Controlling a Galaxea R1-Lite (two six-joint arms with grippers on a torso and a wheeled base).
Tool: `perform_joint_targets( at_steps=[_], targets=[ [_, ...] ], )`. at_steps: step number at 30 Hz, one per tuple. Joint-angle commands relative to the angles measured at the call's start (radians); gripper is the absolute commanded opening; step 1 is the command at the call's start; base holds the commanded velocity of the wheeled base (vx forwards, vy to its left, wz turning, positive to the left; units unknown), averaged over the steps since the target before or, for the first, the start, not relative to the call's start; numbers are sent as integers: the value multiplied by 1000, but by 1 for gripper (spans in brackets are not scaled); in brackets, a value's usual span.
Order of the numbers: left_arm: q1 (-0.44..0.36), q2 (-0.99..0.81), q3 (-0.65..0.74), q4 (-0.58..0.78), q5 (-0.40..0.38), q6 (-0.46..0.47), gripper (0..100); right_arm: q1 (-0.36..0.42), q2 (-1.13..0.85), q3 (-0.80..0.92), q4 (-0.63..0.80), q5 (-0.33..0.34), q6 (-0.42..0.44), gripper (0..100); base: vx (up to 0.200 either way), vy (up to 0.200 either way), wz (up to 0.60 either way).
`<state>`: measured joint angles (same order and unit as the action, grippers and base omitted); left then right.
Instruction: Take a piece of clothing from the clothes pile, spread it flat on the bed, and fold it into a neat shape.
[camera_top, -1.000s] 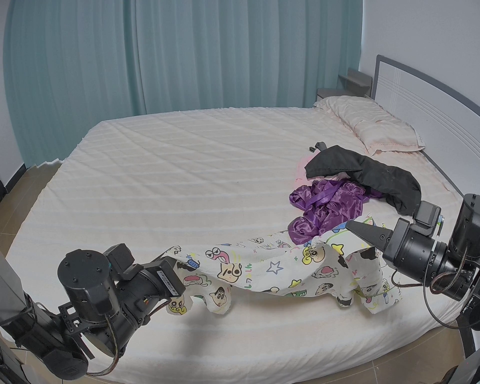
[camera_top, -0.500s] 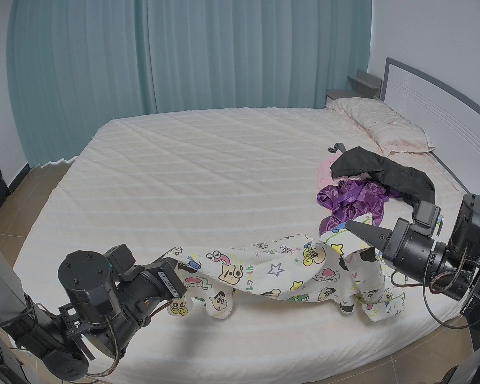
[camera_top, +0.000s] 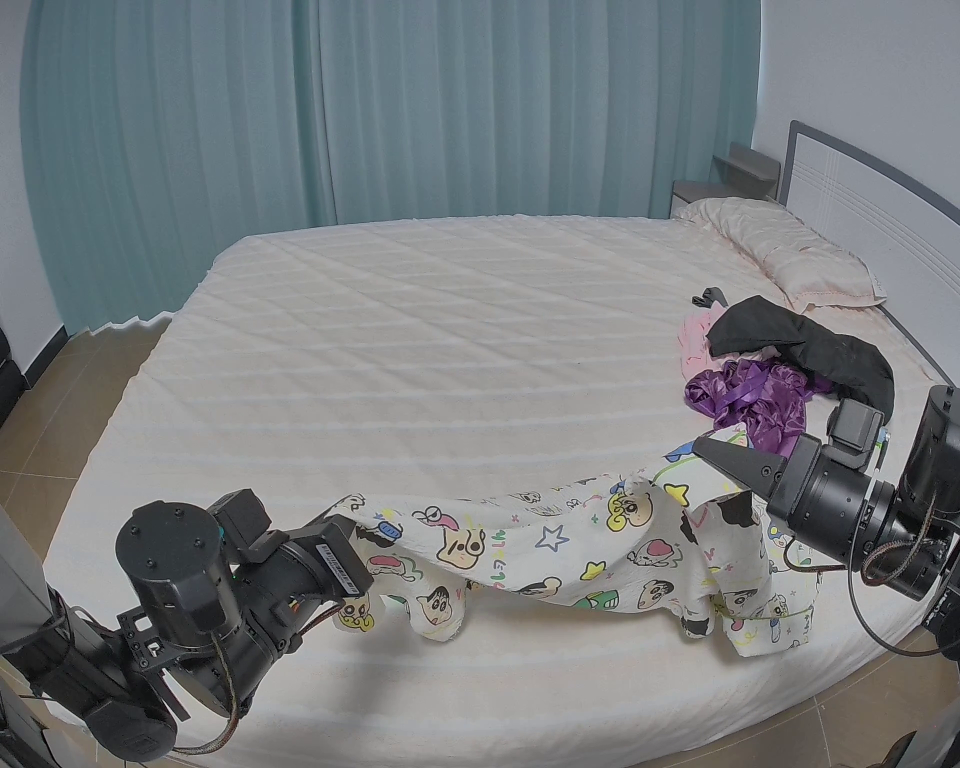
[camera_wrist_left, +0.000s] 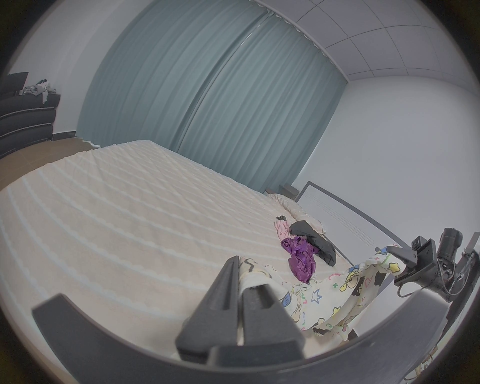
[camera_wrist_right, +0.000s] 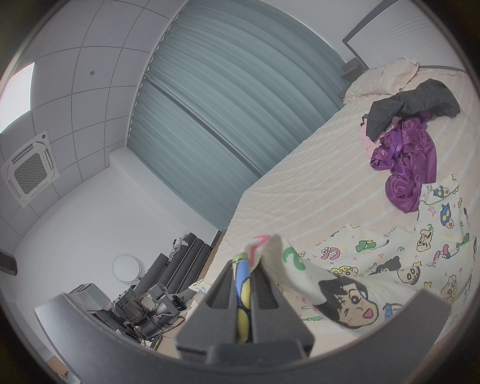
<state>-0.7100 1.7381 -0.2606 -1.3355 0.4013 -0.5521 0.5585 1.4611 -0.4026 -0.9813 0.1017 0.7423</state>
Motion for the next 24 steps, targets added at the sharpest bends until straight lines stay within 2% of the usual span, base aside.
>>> perform_joint_targets(
  at_steps=[1, 12, 24],
  targets=[
    [0, 3, 0, -1, 1, 0, 0, 0, -2, 1, 0, 0, 0, 0, 0, 0, 0],
    [0, 1, 4, -1, -1, -3, 0, 0, 5, 7, 1, 3, 0, 0, 0, 0, 0],
    [0, -61, 8, 3, 22, 1, 0, -5, -57, 7, 7, 0, -3, 0, -200, 0, 0]
  ],
)
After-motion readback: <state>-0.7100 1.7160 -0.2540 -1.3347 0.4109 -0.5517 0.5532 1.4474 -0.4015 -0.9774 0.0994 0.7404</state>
